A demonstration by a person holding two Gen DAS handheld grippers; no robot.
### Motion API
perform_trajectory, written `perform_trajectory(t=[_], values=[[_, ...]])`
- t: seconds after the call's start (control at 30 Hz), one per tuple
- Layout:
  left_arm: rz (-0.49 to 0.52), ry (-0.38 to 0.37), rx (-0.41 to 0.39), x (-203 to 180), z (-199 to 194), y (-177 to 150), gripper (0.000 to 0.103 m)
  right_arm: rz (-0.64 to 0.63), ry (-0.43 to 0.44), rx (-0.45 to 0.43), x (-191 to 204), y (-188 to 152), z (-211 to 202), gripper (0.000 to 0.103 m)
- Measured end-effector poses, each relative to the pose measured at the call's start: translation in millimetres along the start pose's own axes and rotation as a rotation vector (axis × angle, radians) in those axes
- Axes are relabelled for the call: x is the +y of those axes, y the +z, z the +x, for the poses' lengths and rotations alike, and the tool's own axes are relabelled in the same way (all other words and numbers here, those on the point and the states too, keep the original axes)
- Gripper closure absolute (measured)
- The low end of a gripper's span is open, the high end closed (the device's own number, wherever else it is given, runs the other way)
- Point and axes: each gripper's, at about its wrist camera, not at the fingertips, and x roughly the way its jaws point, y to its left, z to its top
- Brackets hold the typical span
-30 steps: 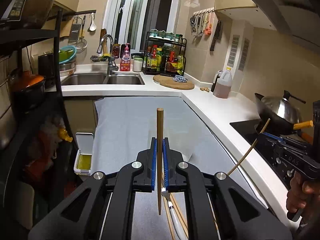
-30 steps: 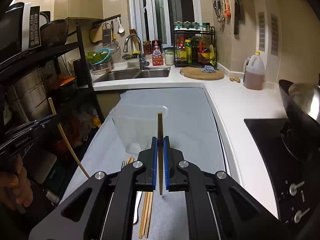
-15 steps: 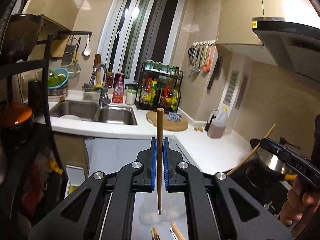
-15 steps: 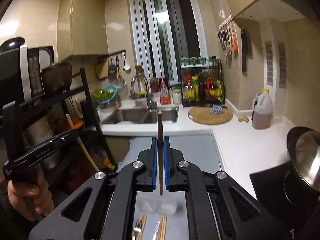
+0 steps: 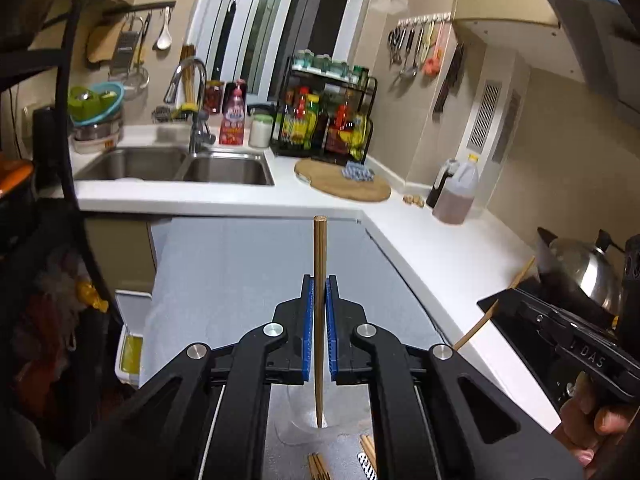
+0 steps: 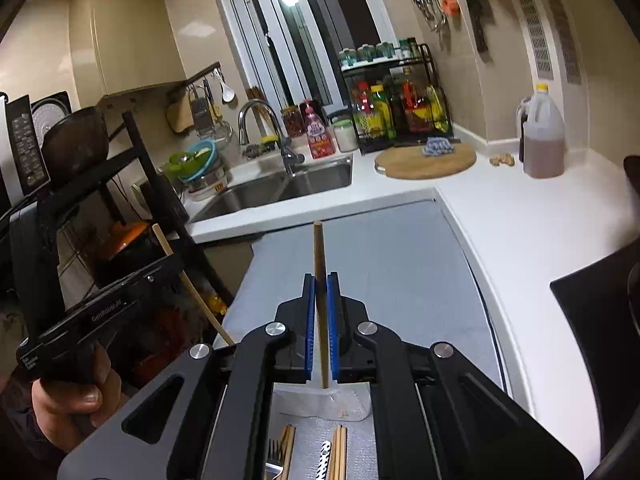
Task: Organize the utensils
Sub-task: 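Lift the chopsticks upright with both grippers and carry them over the clear container, then lower the chopsticks into the container and open both grippers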
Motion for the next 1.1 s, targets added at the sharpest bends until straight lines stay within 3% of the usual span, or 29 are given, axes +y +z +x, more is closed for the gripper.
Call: perform_trajectory(t=[0.17, 0.23, 0.3, 0.33, 0.47, 0.7, 0.9, 1.03, 1.1], values=[[-0.005, 0.002, 0.043, 4.3, 12.1, -11.1, 0.097, -0.011, -0.006, 0.048, 0.2, -13.9, 16.0, 0.096], [0.002, 0.005, 0.066, 3.1, 12.9, -11.8, 0.095, -0.015, -0.029, 0.061, -0.1, -16.5, 18.5, 0.091], [0.009, 0.034, 0.052, 3.7, 2.2, -7.5, 0.079, -0.018, -0.068, 0.065, -1.2, -17.2, 14.5, 0.081], [0.012, 0.042, 0.035, 4.2, -4.6, -4.3, 0.066, -0.022, -0.085, 0.064, -2.9, -18.3, 12.6, 0.074], [0.026, 0.076, -0.038, 2.2, -39.9, 5.8, 0.056, -0.041, -0.132, 0.045, -3.4, -21.3, -7.0, 0.070], [0.026, 0.109, -0.111, -7.7, -102.9, -11.4, 0.056, -0.091, -0.166, -0.029, 4.6, -40.3, -58.8, 0.070], [0.042, 0.089, -0.117, -22.2, -131.2, -59.1, 0.057, -0.130, -0.160, -0.075, 10.7, -79.8, -101.2, 0.070], [0.074, 0.095, -0.098, -29.2, -135.5, -103.0, 0.069, -0.132, -0.152, -0.036, 6.3, -120.2, -107.1, 0.070], [0.084, 0.102, -0.075, -28.9, -134.4, -129.6, 0.078, -0.119, -0.144, -0.011, 1.3, -140.0, -106.3, 0.078]])
